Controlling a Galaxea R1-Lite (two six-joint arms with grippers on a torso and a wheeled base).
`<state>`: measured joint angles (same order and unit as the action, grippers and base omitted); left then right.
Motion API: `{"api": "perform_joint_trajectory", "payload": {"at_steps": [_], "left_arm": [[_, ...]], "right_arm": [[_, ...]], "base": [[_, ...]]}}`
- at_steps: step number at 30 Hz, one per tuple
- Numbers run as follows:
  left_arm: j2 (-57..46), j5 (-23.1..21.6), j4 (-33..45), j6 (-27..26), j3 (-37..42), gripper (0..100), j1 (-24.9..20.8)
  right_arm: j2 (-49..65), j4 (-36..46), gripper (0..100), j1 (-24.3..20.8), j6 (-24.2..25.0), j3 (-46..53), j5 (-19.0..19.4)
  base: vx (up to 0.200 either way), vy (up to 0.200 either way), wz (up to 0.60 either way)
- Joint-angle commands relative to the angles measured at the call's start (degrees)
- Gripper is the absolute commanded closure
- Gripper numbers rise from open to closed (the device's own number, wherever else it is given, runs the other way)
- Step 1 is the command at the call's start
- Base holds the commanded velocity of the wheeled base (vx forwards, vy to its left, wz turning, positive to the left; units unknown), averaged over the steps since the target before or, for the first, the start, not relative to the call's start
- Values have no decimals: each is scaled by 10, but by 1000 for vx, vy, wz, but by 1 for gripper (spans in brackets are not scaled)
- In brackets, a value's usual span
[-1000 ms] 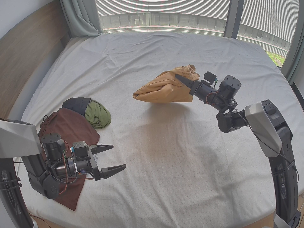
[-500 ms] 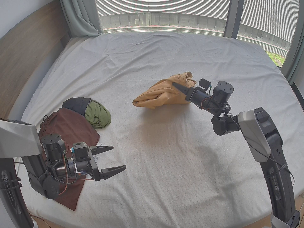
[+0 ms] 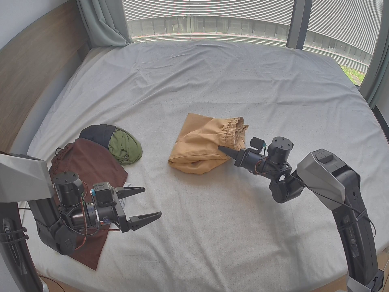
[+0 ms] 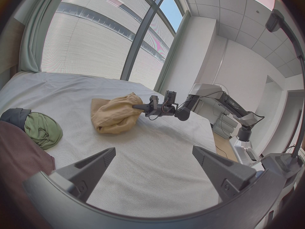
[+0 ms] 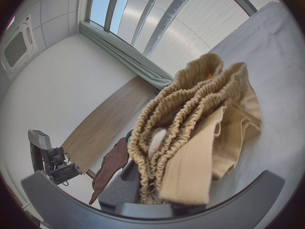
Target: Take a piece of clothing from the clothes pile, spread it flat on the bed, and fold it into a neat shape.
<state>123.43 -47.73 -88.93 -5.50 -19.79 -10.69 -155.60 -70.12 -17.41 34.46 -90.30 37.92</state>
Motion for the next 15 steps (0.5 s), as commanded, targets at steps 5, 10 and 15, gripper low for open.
{"api": "perform_joint_trajectory", "payload": {"at_steps": [5, 10, 15], "left_arm": [[2, 0, 0, 0, -1, 0, -1], [2, 0, 0, 0, 0, 0, -1], [2, 0, 0, 0, -1, 0, -2]], "right_arm": [[6, -33, 100, -2, 1, 66, 0], [-15, -52, 100, 1, 1, 75, -2], [-23, -57, 100, 2, 2, 75, -5]], "base": [[0, 0, 0], [0, 0, 0], [0, 0, 0]]}}
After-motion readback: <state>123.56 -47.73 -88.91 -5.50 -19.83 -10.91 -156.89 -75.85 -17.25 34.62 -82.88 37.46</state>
